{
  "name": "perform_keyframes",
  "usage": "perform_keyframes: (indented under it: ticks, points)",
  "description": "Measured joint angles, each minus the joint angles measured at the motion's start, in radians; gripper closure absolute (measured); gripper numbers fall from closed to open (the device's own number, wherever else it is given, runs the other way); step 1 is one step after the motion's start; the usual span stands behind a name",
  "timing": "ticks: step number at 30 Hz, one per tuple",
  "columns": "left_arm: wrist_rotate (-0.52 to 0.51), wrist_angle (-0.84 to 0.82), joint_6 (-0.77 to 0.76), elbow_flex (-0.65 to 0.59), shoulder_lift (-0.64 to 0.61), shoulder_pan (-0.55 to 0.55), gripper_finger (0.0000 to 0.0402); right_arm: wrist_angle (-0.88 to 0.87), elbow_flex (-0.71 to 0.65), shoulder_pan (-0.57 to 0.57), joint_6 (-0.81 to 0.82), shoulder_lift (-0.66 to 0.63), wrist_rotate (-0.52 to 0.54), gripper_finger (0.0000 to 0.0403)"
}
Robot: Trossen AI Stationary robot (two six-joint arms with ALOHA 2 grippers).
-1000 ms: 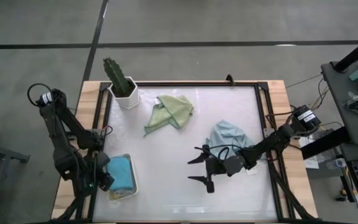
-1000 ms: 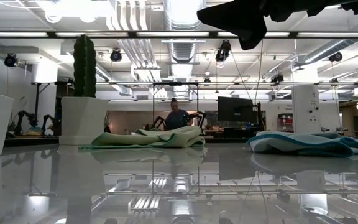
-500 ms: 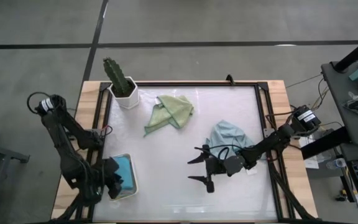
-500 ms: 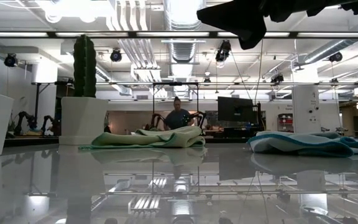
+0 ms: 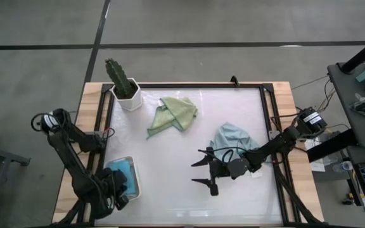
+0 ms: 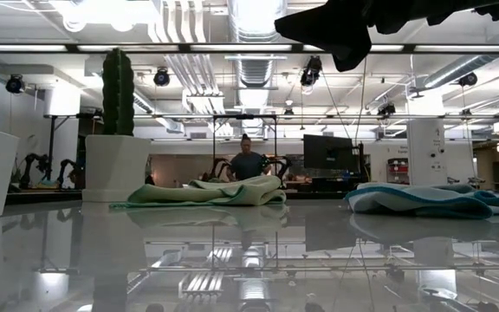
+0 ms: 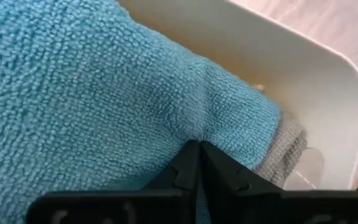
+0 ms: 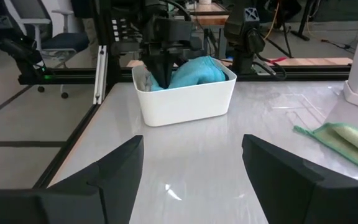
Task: Fold microfiber towels
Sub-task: Put the blue microfiber into the white bin
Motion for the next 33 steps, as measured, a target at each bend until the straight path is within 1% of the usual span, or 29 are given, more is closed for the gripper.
perform_keyframes:
  ticks: [2,6,11,15,21,25,28,33]
  points:
    - [0.018,-0.008,0.0,0.003,-0.016,0.001,0.0396,0.0,0.0,0.0,0.0,0.0,0.0,0.014]
    - [0.07,-0.015,0.0,0.016,-0.092,0.004,0.0396,0.0,0.0,-0.002,0.0,0.0,0.0,0.0143]
    - [0.083,-0.013,0.0,0.02,-0.167,0.004,0.0396,-0.001,0.0,-0.002,0.0,0.0,0.0,0.0143]
    - [0.086,-0.006,0.009,0.015,-0.148,0.004,0.0396,-0.006,0.0,-0.002,0.0,0.0,0.0,0.014]
    - [0.09,0.053,0.038,0.013,-0.048,0.004,0.0396,-0.015,0.0,-0.002,0.0,0.0,0.0,0.0145]
    - [0.134,0.07,0.053,0.013,-0.009,0.004,0.0396,-0.021,0.0,-0.002,0.005,0.0,0.0,0.0142]
    - [0.143,0.064,0.053,0.019,-0.016,0.004,0.0396,-0.021,0.0,-0.002,0.01,0.0,0.0,0.0138]
    - [0.146,0.02,0.053,0.044,-0.076,0.012,0.0396,-0.021,0.0,-0.002,0.01,0.0,0.0,0.0139]
